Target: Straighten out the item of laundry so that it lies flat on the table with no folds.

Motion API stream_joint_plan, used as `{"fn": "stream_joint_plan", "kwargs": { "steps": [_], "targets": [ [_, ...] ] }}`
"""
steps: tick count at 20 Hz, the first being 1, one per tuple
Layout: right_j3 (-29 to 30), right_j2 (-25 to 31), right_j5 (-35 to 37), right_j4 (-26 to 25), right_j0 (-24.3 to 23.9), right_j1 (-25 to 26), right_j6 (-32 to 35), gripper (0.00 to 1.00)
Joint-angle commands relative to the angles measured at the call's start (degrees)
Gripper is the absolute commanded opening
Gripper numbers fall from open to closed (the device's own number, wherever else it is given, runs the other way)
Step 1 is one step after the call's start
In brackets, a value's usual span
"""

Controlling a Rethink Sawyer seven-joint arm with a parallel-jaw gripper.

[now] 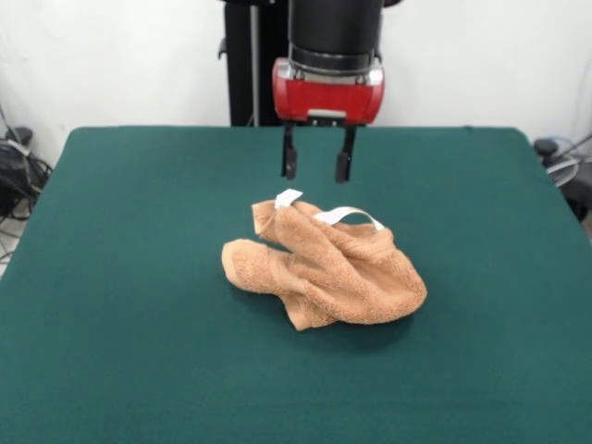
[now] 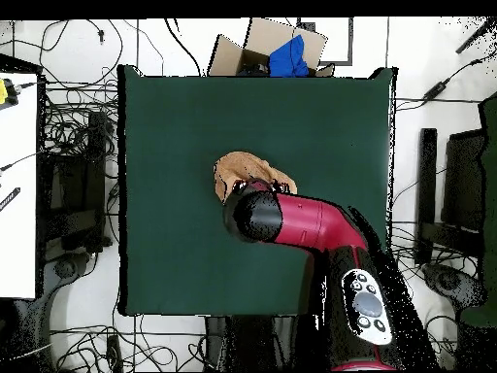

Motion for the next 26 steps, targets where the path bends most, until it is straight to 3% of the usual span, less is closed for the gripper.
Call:
{"fn": "stream_joint_plan", "kwargs": {
  "steps": [1, 5, 16, 26],
  "targets": [
    [-3.6, 5.89, 7.92, 1.55, 0.33, -2.18, 2.86, 1.0],
    [-6.25, 6.36, 7.49, 1.11, 0.13, -0.53, 2.71, 1.0],
    [-3.52, 7.63, -1.73, -0.48, -1.12, 4.63, 5.04, 1.0],
    [-4.75, 7.23, -3.53, -0.63, -0.78, 7.11, 5.54, 1.0]
  ]
}}
